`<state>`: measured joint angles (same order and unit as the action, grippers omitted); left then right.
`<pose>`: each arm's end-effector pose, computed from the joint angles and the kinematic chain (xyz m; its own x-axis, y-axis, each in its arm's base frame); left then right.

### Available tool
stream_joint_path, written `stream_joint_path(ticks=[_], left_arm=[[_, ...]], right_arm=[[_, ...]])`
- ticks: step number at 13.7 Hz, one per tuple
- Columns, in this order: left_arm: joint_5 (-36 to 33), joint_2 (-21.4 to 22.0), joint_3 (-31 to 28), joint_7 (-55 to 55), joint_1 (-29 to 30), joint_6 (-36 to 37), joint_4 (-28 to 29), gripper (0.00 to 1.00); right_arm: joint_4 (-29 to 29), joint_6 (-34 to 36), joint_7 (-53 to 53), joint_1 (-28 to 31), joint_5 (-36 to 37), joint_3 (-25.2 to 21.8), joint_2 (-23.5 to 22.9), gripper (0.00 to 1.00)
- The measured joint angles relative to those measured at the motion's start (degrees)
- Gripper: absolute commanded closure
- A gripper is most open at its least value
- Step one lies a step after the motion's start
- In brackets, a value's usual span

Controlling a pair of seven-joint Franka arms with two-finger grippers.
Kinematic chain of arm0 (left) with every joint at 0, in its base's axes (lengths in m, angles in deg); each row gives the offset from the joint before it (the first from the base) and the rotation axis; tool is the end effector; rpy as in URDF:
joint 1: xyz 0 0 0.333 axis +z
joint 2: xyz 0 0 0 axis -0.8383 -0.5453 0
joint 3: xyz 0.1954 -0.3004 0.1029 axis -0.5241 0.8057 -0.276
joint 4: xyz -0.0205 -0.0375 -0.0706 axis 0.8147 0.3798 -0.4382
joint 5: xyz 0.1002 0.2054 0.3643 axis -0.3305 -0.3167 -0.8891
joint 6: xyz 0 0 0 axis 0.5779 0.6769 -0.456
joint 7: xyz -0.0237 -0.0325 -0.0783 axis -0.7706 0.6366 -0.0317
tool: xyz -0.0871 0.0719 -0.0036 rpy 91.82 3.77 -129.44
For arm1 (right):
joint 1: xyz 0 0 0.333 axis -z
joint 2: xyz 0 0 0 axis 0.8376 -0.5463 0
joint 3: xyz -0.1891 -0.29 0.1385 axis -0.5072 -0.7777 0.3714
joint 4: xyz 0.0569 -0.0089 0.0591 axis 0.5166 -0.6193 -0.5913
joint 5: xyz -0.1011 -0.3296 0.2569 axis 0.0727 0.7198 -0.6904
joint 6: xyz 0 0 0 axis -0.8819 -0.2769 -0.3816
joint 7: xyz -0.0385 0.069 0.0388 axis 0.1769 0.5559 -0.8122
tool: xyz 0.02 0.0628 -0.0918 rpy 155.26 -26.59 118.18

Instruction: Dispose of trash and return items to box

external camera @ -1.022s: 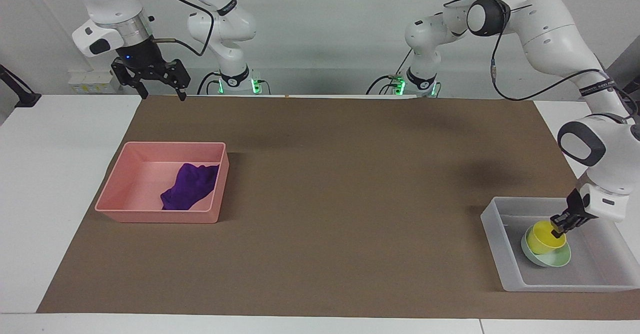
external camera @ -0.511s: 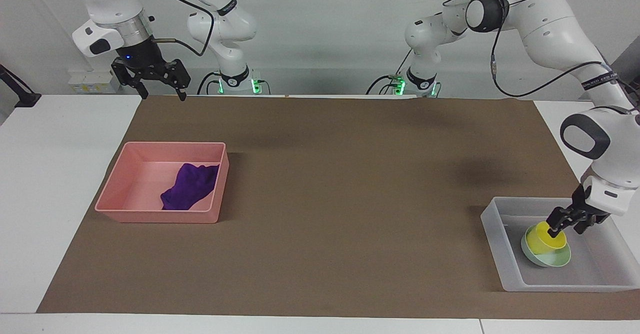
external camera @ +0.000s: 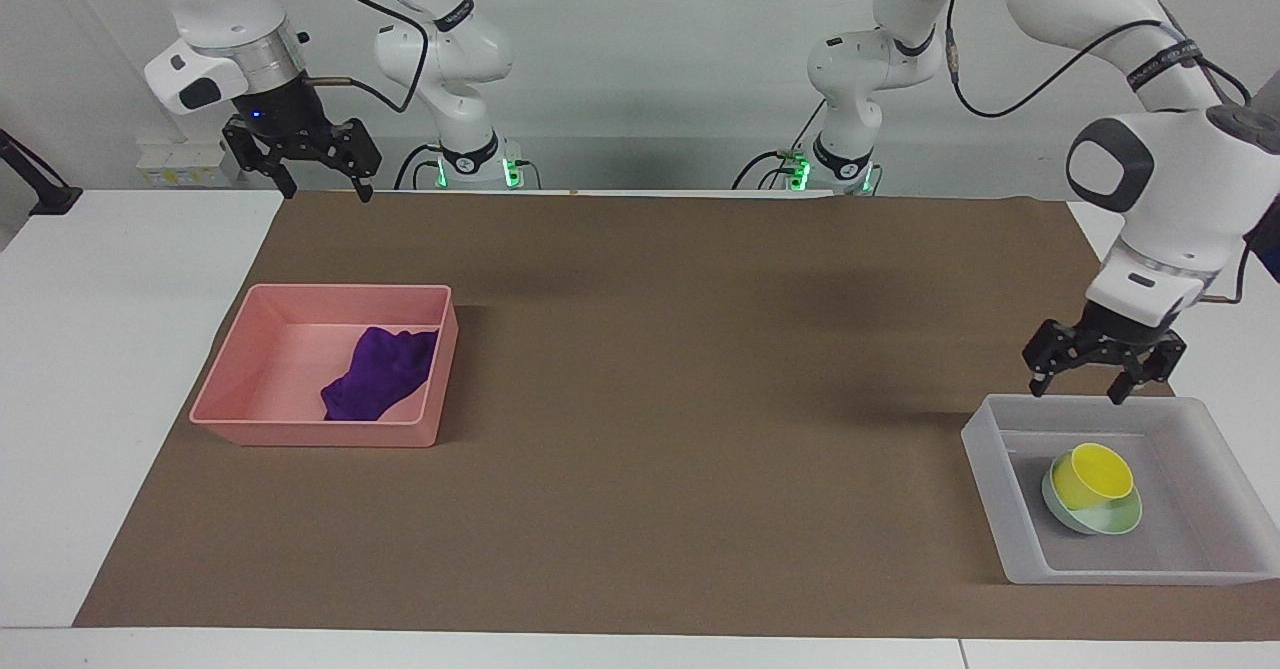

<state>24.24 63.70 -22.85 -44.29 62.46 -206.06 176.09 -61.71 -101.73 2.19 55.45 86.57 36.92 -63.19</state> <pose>0.6903 0.0166 0.5637 0.9417 -0.2105 0.2624 -0.2140 -0.9767 -0.0154 0.5574 -0.0128 0.6953 0.9971 -0.0755 0.0068 -0.0755 -0.9971 -0.0057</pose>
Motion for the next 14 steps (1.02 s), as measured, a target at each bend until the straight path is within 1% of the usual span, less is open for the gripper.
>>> stream_joint_path(ticks=[3,5,8,9,12,14], left_arm=[[0.00,7.98,-0.03,-0.66,-2.04,6.22,3.57,0.00],[-1.22,11.02,-0.02,-3.29,-4.25,8.83,4.62,0.00],[-2.68,12.19,0.09,-6.71,-7.13,10.45,4.34,0.00],[-2.68,12.14,0.03,-6.74,-7.16,12.34,3.34,0.00],[-2.68,11.18,-0.41,-6.74,-7.15,22.72,-3.00,0.00],[-2.64,10.79,-0.40,-6.74,-7.16,25.81,-4.70,0.00]], right_arm=[[-0.02,0.00,0.00,0.00,0.00,0.00,0.00,0.00],[-0.02,0.00,0.00,0.00,0.00,0.00,0.00,0.00],[-0.02,0.00,0.00,0.00,0.00,0.00,0.00,0.00],[-0.02,0.00,0.00,0.00,0.00,0.00,0.00,0.00],[-0.02,0.00,0.00,0.00,0.00,0.00,0.00,0.00],[-0.02,0.00,0.00,0.00,0.00,0.00,0.00,0.00]])
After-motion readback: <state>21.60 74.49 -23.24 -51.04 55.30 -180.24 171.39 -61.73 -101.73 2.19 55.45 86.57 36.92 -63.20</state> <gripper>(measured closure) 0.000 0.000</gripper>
